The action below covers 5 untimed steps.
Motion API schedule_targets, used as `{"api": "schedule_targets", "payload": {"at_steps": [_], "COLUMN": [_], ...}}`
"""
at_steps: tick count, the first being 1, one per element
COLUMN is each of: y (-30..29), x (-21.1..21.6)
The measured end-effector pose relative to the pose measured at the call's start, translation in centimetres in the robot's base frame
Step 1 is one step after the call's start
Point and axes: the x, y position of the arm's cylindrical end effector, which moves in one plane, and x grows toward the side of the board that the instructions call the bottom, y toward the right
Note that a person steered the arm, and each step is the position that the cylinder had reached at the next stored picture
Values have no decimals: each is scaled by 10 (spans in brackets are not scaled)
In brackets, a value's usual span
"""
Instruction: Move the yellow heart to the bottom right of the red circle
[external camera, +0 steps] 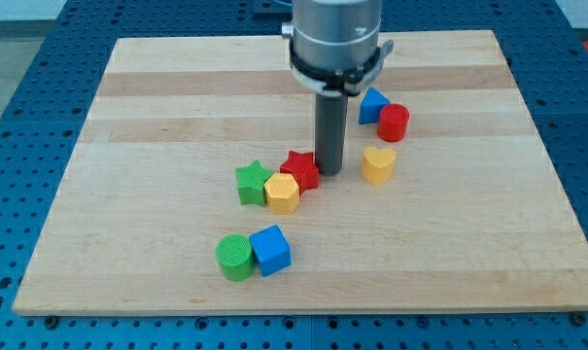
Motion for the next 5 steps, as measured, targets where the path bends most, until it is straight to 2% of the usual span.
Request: {"api": "schedule_targets", "payload": {"at_steps": [1, 4, 5], "y": [1, 73, 80], "x": [16, -7, 5]}}
